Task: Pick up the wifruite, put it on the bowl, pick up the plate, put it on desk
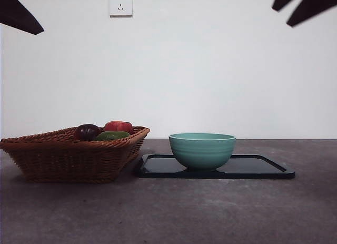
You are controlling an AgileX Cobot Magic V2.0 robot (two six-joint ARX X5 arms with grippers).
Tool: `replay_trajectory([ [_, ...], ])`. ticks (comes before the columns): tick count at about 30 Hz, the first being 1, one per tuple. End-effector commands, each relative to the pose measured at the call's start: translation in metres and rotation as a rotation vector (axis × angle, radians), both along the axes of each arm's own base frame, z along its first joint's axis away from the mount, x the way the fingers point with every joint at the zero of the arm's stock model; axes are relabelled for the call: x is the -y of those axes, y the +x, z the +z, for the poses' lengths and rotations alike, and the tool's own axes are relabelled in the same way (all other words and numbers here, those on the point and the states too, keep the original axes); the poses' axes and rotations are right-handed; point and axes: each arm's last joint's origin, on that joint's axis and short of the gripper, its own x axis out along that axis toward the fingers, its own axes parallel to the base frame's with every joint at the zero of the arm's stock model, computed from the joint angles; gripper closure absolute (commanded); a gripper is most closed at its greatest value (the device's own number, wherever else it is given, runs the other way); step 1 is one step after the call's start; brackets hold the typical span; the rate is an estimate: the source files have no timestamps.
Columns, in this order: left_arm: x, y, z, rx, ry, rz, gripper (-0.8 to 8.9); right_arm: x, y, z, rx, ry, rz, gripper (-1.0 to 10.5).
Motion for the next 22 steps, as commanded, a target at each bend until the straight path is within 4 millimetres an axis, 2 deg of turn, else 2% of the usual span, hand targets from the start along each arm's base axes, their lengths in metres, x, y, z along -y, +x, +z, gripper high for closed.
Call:
replay_trajectory([
  [1,0.002,0.001,0.003,0.027,-0.013,-0.017,4.7,-0.001,-0.004,-0.009,0.014,0.012,0.019,7.7],
  [6,0.002,0.002,0.004,0.036,-0.018,-0.017,4.7,0.0,-0.01,-0.024,0.007,0.018,0.031,7.7],
  [22,0.003,0.002,0.004,0.036,-0.019,-0.017,4.7,-0.001,-0.01,-0.023,0.015,0.047,0.054,7.7],
])
